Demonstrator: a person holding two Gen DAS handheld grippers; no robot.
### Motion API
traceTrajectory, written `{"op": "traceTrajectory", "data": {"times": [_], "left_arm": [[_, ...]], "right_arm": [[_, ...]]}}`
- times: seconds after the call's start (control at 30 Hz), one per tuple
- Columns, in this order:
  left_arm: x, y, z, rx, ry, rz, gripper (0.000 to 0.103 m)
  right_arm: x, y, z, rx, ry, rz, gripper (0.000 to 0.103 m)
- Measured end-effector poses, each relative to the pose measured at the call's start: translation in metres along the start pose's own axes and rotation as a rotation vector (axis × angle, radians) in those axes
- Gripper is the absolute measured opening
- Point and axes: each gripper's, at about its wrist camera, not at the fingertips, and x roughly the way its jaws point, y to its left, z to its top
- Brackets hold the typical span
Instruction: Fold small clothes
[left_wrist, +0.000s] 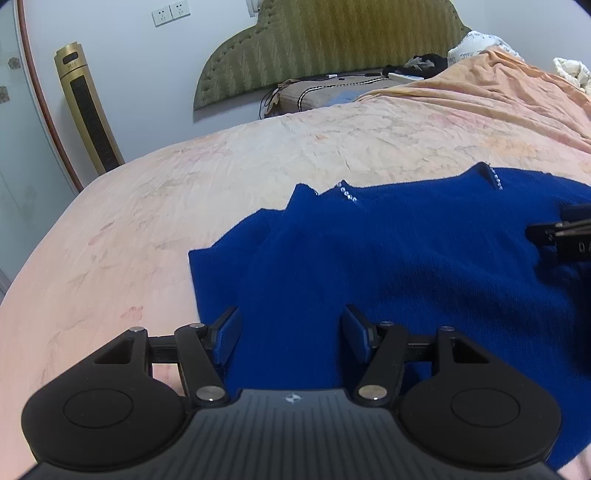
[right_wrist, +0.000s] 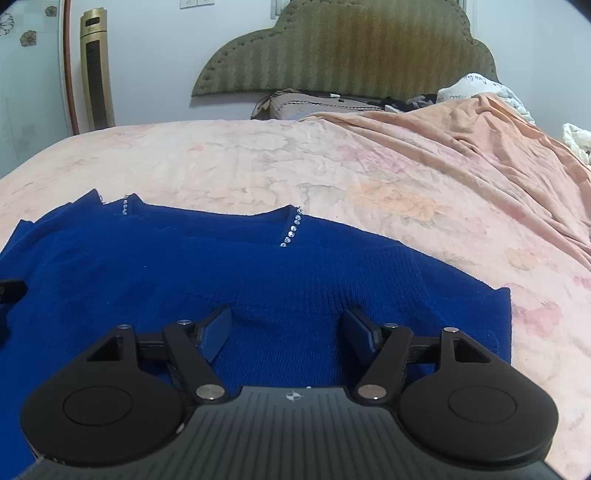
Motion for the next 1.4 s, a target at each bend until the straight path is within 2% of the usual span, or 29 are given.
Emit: {"op": "traceTrajectory", "data": {"times": [0.4, 0.63, 0.77, 0.87, 1.13, 1.3, 1.4], "left_arm": [[-0.013, 0.001, -0.014, 0.021, -0.005, -0.003, 0.061], [-0.030, 0.014, -0.014, -0.008, -0.017, -0.037, 0.062], [-0.039, 0.023, -0.010, -0.019, -0.039, -0.045, 0.063], [-0.043, 0.035, -0.008, -0.043, -0.046, -0.058, 0.073], [-0.044, 0.067, -0.010, -0.108, -0.031, -0.065, 0.073], [-0.045, 0.077, -0.014, -0.113, -0.032, -0.053, 0.073], [-0.046, 0.083, -0.016, -0.117, -0.034, -0.050, 0.073]], "right_arm": [[0.005, 0.000, 0.008, 0.002, 0.045, -0.019, 0.077], [-0.003, 0.005, 0.014, 0.022, 0.070, -0.044, 0.083], [-0.015, 0.019, 0.017, -0.028, 0.050, -0.063, 0.088], [-0.023, 0.028, 0.020, -0.055, 0.044, -0.077, 0.093], [-0.029, 0.052, 0.023, -0.166, 0.042, -0.147, 0.094], [-0.032, 0.068, 0.025, -0.236, 0.030, -0.196, 0.095], [-0.034, 0.072, 0.027, -0.242, 0.027, -0.197, 0.096]]}}
